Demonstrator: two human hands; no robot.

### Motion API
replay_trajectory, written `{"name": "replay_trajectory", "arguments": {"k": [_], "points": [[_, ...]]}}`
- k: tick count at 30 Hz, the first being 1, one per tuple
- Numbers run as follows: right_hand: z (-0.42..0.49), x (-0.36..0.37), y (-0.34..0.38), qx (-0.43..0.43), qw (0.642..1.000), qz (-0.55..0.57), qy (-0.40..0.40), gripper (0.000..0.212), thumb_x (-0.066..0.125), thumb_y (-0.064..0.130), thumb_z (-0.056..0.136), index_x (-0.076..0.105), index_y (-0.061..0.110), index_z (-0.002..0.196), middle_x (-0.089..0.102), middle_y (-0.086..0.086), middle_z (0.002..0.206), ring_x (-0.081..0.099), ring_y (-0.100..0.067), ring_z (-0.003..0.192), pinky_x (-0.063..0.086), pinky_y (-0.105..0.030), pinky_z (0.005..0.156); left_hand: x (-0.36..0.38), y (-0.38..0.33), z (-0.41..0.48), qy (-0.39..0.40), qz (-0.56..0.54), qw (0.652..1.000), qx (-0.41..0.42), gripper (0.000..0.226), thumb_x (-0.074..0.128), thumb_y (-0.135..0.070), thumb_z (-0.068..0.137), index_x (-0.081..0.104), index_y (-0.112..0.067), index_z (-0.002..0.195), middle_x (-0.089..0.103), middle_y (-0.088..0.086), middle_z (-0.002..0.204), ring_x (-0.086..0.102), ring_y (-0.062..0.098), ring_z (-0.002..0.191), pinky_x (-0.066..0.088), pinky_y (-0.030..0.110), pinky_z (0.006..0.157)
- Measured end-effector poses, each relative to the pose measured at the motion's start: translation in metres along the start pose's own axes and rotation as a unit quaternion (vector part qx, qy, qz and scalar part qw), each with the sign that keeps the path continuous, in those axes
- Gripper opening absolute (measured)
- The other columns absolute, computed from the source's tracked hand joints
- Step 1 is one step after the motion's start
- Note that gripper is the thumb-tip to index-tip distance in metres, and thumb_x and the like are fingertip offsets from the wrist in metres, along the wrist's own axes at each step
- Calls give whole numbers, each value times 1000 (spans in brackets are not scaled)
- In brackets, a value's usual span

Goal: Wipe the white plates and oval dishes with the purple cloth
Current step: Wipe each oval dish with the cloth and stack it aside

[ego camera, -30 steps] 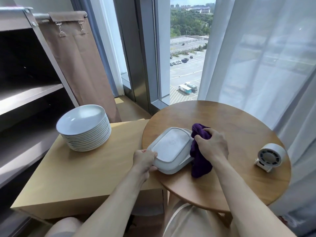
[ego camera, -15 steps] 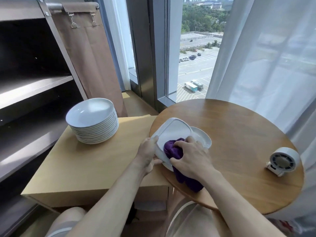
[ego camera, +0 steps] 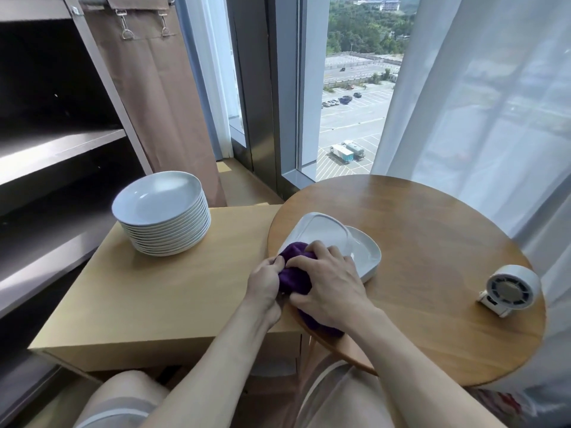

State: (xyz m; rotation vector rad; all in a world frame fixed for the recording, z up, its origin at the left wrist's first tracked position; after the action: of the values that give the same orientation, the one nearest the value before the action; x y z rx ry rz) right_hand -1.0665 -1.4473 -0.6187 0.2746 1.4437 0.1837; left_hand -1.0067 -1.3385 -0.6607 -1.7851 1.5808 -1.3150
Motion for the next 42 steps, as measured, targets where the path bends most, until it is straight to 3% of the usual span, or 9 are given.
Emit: {"name": "replay_trajectory", "arguments": {"k": [5, 9, 13, 17, 20, 30, 35, 39, 42], "points": [[2, -5, -20, 42, 997, 68, 23, 52, 63, 57, 73, 61, 47, 125, 43, 14, 110, 43, -16, 106, 36, -37, 92, -3, 3, 3, 21, -18, 999, -25, 32, 55, -26, 104, 67, -1, 120, 68, 13, 88, 65, 22, 68, 55, 31, 55], [3, -10, -46, 99, 989, 109, 22, 56, 59, 59, 67, 64, 47, 122, 46, 18, 110, 45, -14, 111, 40, -36, 93, -7, 2, 7, 46, -5, 998, -32, 34, 61, -16, 101, 58, 2, 130, 72, 19, 103, 73, 29, 82, 64, 41, 68], [6, -11, -69, 159, 982, 98, -12, 53, 63, 57, 71, 64, 46, 123, 45, 16, 113, 46, -16, 114, 30, -35, 91, -5, 1, 10, 54, 42, 998, -8, 37, 65, -5, 97, 56, -1, 133, 73, 19, 110, 72, 30, 88, 59, 50, 85], [7, -14, -87, 222, 970, 93, -42, 51, 63, 57, 72, 64, 48, 122, 41, 12, 110, 43, -21, 107, 27, -37, 86, -8, -5, 11, 66, 87, 994, 10, 33, 64, -4, 95, 62, -4, 128, 74, 10, 99, 71, 22, 76, 61, 35, 59], [9, -18, -94, 239, 966, 87, -56, 52, 62, 57, 75, 63, 47, 126, 43, 9, 113, 43, -23, 106, 29, -40, 88, -11, -10, 8, 88, 113, 989, 21, 33, 65, -2, 93, 64, -5, 126, 75, 7, 98, 72, 19, 75, 59, 31, 56], [14, -27, -69, 185, 982, 19, -45, 45, 59, 54, 81, 63, 41, 124, 45, 3, 120, 43, -27, 112, 34, -45, 95, -15, -3, -1, 134, 139, 980, 41, 29, 66, 2, 92, 65, -7, 119, 74, 14, 105, 72, 22, 81, 59, 31, 57], [12, -27, -41, 68, 997, 31, 8, 46, 62, 54, 82, 63, 45, 127, 43, 9, 111, 44, -23, 118, 37, -43, 101, -15, 0, 0, 150, 128, 979, 42, 28, 68, -9, 92, 68, -9, 120, 76, 17, 104, 73, 24, 81, 61, 33, 63], [13, -24, -33, 20, 994, 85, 62, 47, 68, 50, 80, 66, 46, 127, 40, 14, 100, 46, -19, 108, 41, -40, 94, -19, 7, -2, 150, 113, 982, 35, 40, 74, -18, 80, 70, -10, 119, 75, 19, 103, 72, 27, 82, 60, 40, 68], [14, -21, -43, 49, 994, 97, 21, 46, 67, 51, 81, 65, 45, 127, 43, 14, 107, 47, -18, 114, 38, -36, 91, -26, 14, -2, 135, 111, 984, 30, 34, 70, -8, 88, 67, -11, 122, 74, 18, 106, 70, 28, 85, 58, 41, 71]]}}
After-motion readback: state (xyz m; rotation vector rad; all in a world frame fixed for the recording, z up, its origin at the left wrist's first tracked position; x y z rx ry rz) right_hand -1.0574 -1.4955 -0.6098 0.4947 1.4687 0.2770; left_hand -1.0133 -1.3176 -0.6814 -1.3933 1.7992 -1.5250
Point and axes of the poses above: each hand's wrist, its own z-axis towards the middle knuckle, its own x-axis out of the palm, y = z × x, the point moved 3 cm from there along z, towards the middle knuckle
